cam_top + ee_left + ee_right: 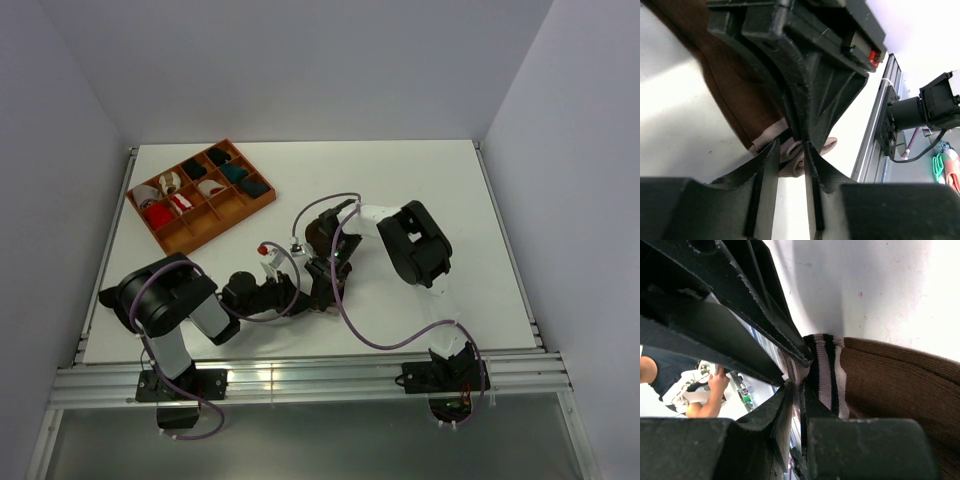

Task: Roll the socks
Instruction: Roll the sock at the center of the board.

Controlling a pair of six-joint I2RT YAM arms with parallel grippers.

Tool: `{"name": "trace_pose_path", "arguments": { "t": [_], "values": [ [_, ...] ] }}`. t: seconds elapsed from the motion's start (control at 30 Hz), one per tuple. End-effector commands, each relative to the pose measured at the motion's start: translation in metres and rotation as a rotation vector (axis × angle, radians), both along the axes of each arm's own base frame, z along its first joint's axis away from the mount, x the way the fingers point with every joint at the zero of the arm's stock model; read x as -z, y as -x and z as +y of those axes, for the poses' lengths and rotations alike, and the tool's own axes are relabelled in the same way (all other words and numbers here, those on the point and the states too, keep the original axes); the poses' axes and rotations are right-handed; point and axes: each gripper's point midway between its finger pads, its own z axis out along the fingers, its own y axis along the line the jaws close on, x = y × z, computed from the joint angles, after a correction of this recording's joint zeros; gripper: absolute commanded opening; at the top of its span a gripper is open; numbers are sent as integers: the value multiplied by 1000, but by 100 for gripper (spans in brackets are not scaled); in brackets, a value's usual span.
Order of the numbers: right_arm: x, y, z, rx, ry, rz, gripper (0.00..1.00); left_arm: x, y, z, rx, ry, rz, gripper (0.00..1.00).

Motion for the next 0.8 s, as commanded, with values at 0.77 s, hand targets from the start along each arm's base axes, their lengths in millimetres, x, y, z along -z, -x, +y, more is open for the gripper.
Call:
{"name": "trace_pose_path", "arguments": {
  "t": [0.77],
  "values": [
    [0,-12,4,24,5,-55,6,-19,-4,-9,11,89,-25,5]
  ]
}}
